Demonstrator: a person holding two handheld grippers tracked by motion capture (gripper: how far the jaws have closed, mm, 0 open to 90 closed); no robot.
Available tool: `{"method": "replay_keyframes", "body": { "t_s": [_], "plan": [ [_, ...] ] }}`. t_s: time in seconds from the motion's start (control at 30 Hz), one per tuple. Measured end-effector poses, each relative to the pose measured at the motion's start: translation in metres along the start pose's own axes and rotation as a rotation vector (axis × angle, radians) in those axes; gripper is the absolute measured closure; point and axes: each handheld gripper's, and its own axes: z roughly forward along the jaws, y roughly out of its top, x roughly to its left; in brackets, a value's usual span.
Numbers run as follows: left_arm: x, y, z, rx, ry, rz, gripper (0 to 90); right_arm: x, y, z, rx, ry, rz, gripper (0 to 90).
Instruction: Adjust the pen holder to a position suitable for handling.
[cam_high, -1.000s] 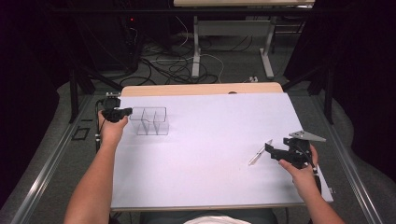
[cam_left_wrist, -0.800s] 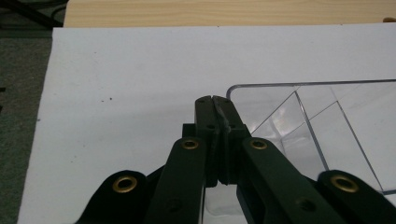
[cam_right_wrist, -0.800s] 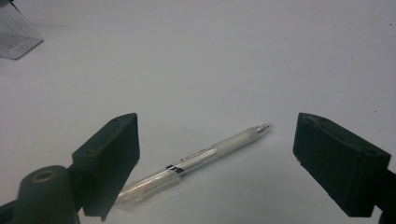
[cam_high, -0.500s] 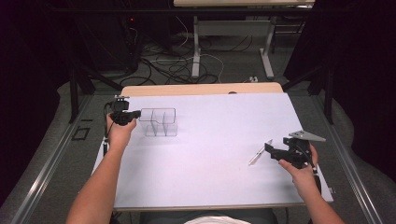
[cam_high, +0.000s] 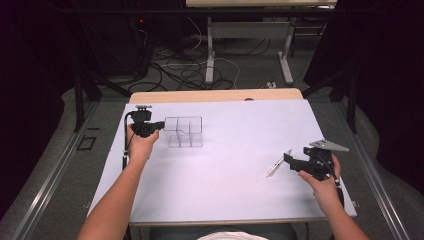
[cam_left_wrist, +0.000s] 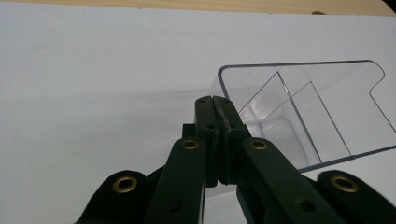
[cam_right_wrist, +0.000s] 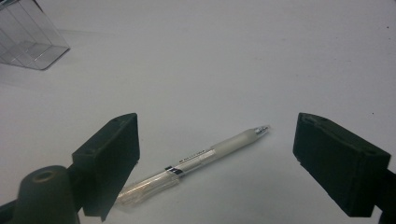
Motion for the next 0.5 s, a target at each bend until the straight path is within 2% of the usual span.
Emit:
{"method": "replay_keyframes", "body": {
  "t_s": [0.1, 0.2, 0.27, 0.5],
  "plan": [
    [-0.007, -0.001, 0.004, -0.013, -0.016, 0.000, 90.0, 0.000, 0.000, 0.001, 0.001, 0.000, 0.001, 14.4],
    [-0.013, -0.001, 0.006, -0.004, -0.031, 0.018, 90.0, 0.000, 0.000, 0.000, 0.000, 0.002, -0.006, 14.4],
    [-0.019, -0.001, 0.008, -0.007, -0.038, 0.012, 90.0, 0.001, 0.000, 0.000, 0.003, 0.003, -0.003, 14.4],
    [-0.032, -0.004, 0.016, -0.042, -0.053, 0.016, 90.0, 0.000, 0.000, 0.000, 0.001, 0.003, -0.011, 14.4]
  ]
}}
